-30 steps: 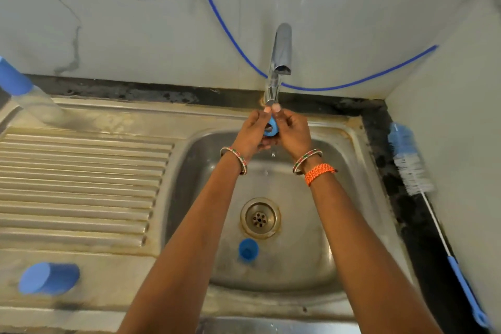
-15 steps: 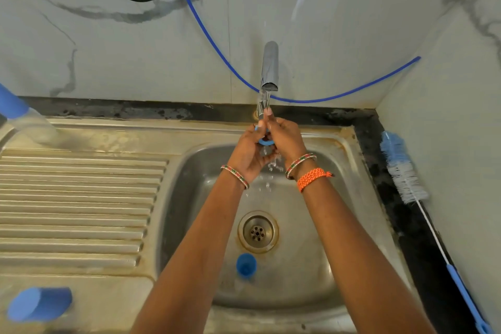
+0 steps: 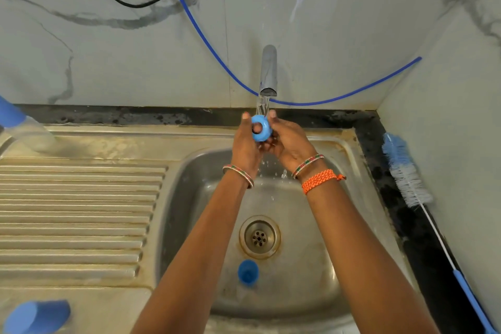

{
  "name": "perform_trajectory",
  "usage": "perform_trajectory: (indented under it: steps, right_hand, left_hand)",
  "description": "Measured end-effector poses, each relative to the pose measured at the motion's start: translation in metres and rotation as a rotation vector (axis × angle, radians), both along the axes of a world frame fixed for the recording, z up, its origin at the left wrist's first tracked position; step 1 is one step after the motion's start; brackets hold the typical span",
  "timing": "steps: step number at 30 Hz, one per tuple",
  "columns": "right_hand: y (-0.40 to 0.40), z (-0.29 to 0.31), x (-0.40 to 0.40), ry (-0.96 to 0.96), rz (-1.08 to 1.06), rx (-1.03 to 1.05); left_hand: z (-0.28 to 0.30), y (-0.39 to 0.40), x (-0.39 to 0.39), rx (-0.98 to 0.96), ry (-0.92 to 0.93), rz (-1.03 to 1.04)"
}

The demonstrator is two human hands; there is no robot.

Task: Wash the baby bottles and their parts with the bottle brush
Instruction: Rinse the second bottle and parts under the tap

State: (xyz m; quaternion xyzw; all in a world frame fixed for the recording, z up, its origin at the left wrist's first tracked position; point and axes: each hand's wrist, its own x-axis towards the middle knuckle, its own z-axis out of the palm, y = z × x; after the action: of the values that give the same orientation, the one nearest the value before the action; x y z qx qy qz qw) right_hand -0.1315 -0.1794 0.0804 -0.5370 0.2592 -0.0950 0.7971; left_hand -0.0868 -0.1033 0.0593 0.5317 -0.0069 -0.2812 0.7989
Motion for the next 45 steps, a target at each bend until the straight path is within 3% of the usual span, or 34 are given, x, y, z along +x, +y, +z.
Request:
perform_trajectory:
  steps: [2, 4, 8, 13, 17, 21, 25, 30, 34, 37, 41, 45]
  right_hand:
    - [0.006, 0.003, -0.003, -0.083, 0.078, 0.028]
    - [0.010, 0.004, -0.002, -0.099, -0.004, 0.040]
    - [0.004, 0.004, 0.007, 0.060, -0.219, -0.084]
    - [0.008, -0.001, 0.004, 0.129, -0.087, -0.306]
    - [0.005, -0.004, -0.005, 0.019, 0.158, -0.141]
    - [0.002, -0.002, -0.004, 0.052, -0.018, -0.022]
    - [-0.002, 0.002, 0.005, 0.110, -0.142, -0.083]
    - [0.008, -0.004, -0.006, -0.107, -0.010, 0.099]
    - [0.003, -0.005, -0.001, -0.016, -0.178, 0.161]
    - [0.003, 0.000, 0.009, 0.122, -0.219, 0.015]
    - [0.014, -0.002, 0.009, 0.134, -0.102, -0.457]
    - [0.012, -0.004, 0.012, 0.225, -0.200, -0.519]
  left_hand:
    - [0.003, 0.001, 0.009, -0.096, 0.170, -0.022]
    - [0.003, 0.003, 0.012, -0.135, 0.219, -0.053]
    - [0.004, 0.010, 0.004, -0.106, 0.163, -0.111]
    - [0.006, 0.015, -0.007, -0.136, 0.174, -0.159]
    - [0.007, 0.016, 0.000, -0.229, 0.359, -0.111]
    - [0.006, 0.013, -0.004, -0.177, 0.341, -0.207]
    - [0.005, 0.017, -0.010, -0.156, 0.323, -0.294]
    - [0.010, 0.014, -0.004, -0.323, 0.423, -0.096]
    - [0.002, 0.016, -0.011, -0.210, 0.340, -0.132]
    - [0.001, 0.016, -0.021, -0.200, 0.316, -0.102]
    - [0.009, 0.011, -0.021, -0.195, 0.322, -0.025]
    - [0.005, 0.010, -0.025, -0.145, 0.276, -0.077]
